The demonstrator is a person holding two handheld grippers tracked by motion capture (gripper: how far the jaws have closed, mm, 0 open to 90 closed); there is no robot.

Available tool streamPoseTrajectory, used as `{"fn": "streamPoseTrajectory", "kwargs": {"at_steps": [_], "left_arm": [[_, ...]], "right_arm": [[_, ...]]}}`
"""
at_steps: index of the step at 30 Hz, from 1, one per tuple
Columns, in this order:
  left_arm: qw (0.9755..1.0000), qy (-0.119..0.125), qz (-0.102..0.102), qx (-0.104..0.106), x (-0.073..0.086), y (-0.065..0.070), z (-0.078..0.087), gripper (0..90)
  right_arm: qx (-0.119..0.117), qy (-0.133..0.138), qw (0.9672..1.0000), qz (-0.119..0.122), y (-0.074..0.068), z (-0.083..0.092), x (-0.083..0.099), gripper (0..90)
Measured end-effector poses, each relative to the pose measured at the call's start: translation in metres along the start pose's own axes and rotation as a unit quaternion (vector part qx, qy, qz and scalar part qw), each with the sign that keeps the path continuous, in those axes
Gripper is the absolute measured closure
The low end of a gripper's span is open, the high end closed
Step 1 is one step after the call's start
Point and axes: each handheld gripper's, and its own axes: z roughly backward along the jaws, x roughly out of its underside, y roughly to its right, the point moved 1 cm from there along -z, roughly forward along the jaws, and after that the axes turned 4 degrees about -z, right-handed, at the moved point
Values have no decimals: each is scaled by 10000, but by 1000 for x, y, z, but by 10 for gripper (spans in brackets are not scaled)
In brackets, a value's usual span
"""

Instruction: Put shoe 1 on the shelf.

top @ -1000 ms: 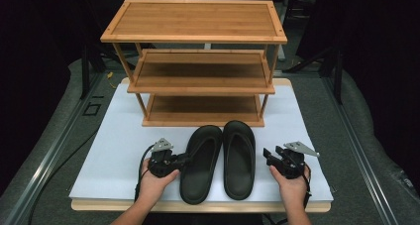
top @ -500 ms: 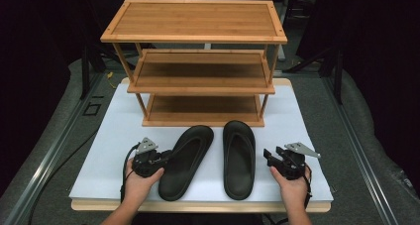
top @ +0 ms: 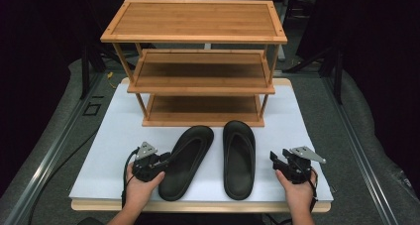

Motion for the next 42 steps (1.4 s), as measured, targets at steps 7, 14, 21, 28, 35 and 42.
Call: {"fn": "streamPoseTrajectory", "kwargs": {"at_steps": [7, 14, 21, 28, 35, 42], "left_arm": [[9997, -12, -152, -166, -3, 2, 3, 781], [9995, -24, -182, -252, -5, 1, 4, 820], [9994, 80, -90, -321, -11, -5, 7, 840], [9994, 192, 7, -299, -15, -11, 13, 850], [9987, 413, 41, -305, -22, -12, 21, 849], [9965, 765, 195, -285, -34, -17, 39, 849]], "right_arm": [[57, 202, 9995, -215, 2, 9, 1, 480], [92, 268, 9995, -169, 1, 10, 0, 485], [102, 286, 9993, -228, 2, 11, 0, 488], [146, 340, 9990, -258, 2, 13, 0, 488], [148, 299, 9990, -308, 4, 11, 1, 488], [142, 323, 9989, -314, 3, 10, 1, 488]]}}
